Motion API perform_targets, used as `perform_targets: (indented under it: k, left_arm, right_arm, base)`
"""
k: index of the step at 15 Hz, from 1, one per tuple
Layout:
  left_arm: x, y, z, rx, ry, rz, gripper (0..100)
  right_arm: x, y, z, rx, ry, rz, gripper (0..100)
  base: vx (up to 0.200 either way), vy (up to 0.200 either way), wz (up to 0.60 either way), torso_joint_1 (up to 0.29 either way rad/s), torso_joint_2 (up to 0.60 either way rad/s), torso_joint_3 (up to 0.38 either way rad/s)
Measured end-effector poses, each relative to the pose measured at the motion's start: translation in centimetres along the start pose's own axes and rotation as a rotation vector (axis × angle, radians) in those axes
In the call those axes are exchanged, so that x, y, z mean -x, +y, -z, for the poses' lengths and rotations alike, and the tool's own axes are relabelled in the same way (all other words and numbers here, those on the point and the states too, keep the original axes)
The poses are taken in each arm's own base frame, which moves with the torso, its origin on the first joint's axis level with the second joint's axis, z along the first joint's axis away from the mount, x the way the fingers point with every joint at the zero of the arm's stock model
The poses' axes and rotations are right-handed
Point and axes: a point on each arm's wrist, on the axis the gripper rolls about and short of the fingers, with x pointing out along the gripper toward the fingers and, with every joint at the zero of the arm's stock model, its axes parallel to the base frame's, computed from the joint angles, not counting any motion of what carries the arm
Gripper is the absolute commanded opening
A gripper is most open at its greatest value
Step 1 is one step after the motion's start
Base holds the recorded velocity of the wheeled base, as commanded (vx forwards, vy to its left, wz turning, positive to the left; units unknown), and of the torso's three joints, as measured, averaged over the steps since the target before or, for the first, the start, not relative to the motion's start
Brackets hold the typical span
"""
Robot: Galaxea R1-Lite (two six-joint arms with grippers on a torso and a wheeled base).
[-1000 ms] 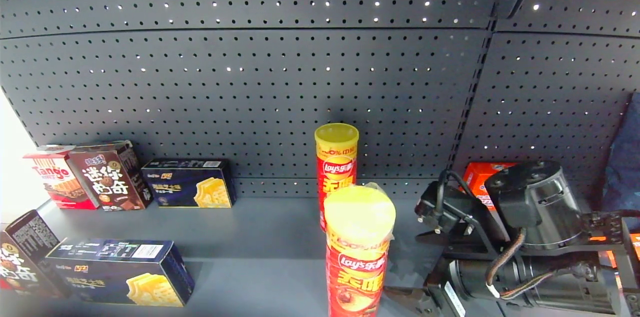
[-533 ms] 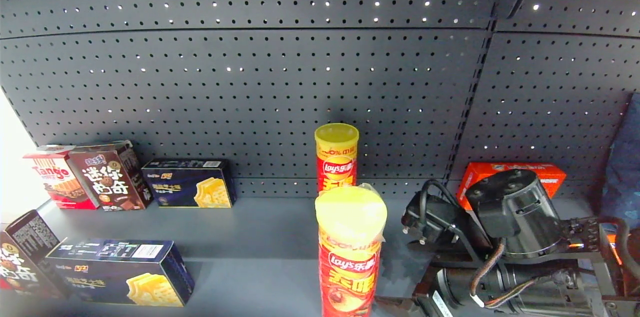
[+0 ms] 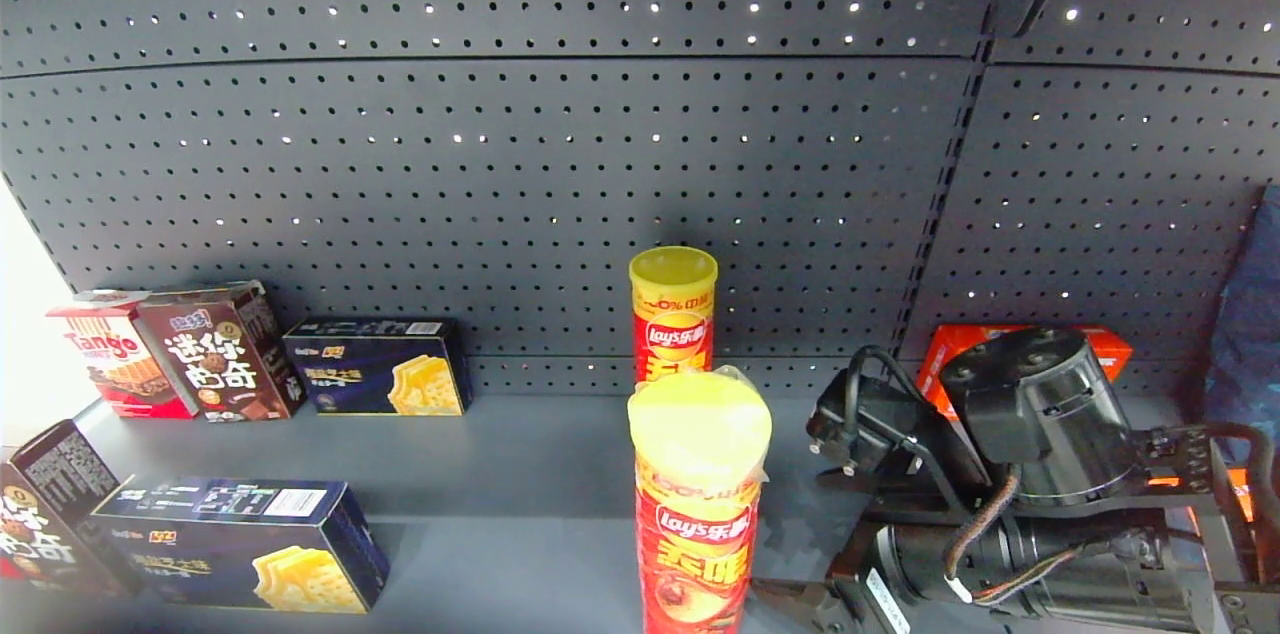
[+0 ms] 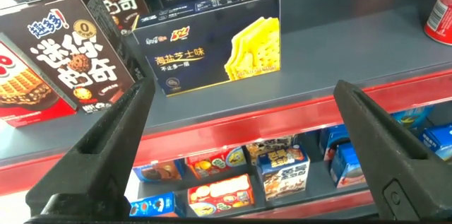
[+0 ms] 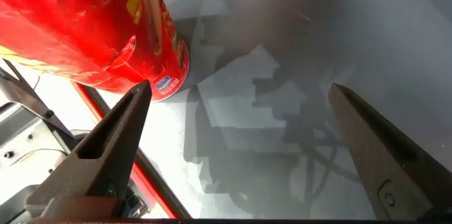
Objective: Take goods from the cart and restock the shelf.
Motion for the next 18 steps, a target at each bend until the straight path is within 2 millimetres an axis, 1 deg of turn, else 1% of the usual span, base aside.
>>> perform_targets:
  k: [7, 12, 18]
  left_arm:
    - [0.03, 0.0, -0.05, 0.0, -0.002, -0.001, 100]
    - [0.05, 0.01, -0.08, 0.0, -0.004, -0.001, 100]
    - [0.03, 0.01, -0.05, 0.0, -0.002, -0.001, 100]
  right_arm:
    - [-0.44, -0.02, -0.45, 0.0, -0.005, -0.001, 100]
    - [0.08, -0.05, 0.23, -0.002, 0.005, 0.001, 100]
    - [-0.13, 0.29, 0.1, 0.006, 0.006, -0.01, 100]
  base:
    - [0.0, 0.0, 0.0, 0.0, 0.0, 0.0]
    - [0.0, 0.0, 0.0, 0.0, 0.0, 0.0]
    - [0.0, 0.0, 0.0, 0.0, 0.0, 0.0]
